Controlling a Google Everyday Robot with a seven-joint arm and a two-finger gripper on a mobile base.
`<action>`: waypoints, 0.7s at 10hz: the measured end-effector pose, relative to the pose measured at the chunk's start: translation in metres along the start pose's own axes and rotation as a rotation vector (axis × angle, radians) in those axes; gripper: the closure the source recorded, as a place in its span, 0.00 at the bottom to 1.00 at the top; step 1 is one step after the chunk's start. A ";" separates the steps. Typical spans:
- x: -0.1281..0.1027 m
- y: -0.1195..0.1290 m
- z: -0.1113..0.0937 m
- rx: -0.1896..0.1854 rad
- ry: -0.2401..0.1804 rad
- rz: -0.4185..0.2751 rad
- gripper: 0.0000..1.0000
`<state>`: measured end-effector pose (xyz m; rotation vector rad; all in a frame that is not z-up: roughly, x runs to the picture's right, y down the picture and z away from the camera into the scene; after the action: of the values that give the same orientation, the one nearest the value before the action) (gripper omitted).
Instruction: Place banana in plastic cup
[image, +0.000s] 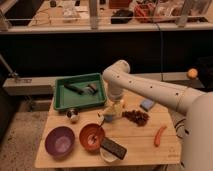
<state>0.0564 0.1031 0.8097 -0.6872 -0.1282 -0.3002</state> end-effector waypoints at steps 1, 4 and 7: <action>-0.001 0.000 0.000 0.000 0.000 -0.002 0.20; -0.001 0.000 0.000 0.001 -0.001 0.000 0.20; -0.001 0.000 0.000 0.000 -0.002 -0.001 0.20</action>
<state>0.0555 0.1032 0.8099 -0.6872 -0.1300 -0.3002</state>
